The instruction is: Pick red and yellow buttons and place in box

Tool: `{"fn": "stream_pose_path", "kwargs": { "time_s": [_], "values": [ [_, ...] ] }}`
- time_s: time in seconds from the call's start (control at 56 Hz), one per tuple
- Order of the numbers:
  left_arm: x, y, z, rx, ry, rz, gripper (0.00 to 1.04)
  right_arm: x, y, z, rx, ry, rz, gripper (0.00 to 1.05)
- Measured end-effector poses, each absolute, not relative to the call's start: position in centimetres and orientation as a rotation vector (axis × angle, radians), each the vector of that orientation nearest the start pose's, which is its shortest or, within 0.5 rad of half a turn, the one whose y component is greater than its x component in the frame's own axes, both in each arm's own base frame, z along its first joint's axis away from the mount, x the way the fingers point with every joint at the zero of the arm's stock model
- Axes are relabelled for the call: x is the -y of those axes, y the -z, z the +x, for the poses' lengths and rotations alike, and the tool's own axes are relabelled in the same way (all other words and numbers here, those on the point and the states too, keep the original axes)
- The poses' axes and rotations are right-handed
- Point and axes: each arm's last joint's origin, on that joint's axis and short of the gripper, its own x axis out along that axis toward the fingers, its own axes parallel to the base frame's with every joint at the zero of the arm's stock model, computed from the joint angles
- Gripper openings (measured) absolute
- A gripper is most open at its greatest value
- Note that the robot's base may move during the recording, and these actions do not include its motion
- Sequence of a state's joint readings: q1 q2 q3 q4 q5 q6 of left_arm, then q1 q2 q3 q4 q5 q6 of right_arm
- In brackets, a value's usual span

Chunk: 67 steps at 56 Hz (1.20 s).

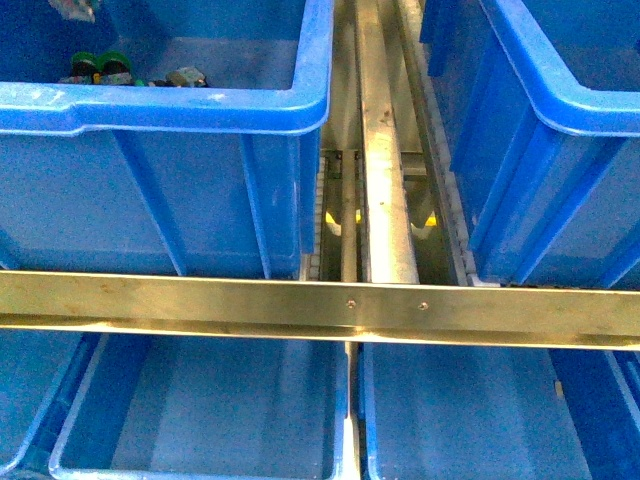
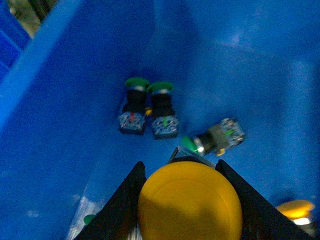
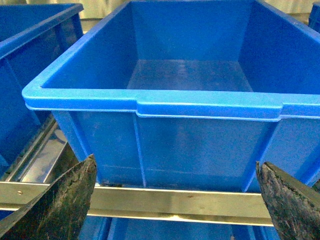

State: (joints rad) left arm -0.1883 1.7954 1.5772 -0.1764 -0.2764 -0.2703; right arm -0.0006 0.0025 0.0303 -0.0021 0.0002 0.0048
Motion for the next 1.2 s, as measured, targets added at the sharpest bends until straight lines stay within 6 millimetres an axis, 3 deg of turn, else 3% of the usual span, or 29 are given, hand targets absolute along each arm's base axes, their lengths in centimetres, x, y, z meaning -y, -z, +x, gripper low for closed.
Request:
{"fn": "stream_pose_path", "kwargs": {
  "time_s": [0.161, 0.339, 0.625, 0.75, 0.839, 0.964, 1.196],
  "values": [
    [6.6, -35.0, 37.4, -0.26, -0.048, -0.234, 0.33, 0.0, -17.3, 9.6, 0.026, 0.001, 0.005, 0.97],
    [6.0, -34.8, 33.6, -0.15, 0.074, -0.267, 0.33, 0.0, -17.3, 9.6, 0.026, 0.001, 0.005, 0.97],
    [6.9, -33.3, 31.4, 0.004, 0.475, -0.578, 0.33, 0.0, -17.3, 9.6, 0.026, 0.0, 0.005, 0.97],
    [9.7, -33.5, 31.2, 0.057, 0.762, -0.794, 0.33, 0.0, -17.3, 9.6, 0.026, 0.001, 0.005, 0.97],
    [13.9, -32.1, 32.5, -0.066, 0.972, -0.879, 0.33, 0.0, -17.3, 9.6, 0.026, 0.001, 0.005, 0.97],
    [19.0, -29.6, 34.7, -0.231, 1.122, -0.918, 0.33, 0.0, -17.3, 9.6, 0.026, 0.001, 0.005, 0.97],
    [22.3, -29.9, 35.6, -0.242, 1.246, -0.97, 0.33, 0.0, -17.3, 9.6, 0.026, 0.001, 0.005, 0.97]
  ]
}}
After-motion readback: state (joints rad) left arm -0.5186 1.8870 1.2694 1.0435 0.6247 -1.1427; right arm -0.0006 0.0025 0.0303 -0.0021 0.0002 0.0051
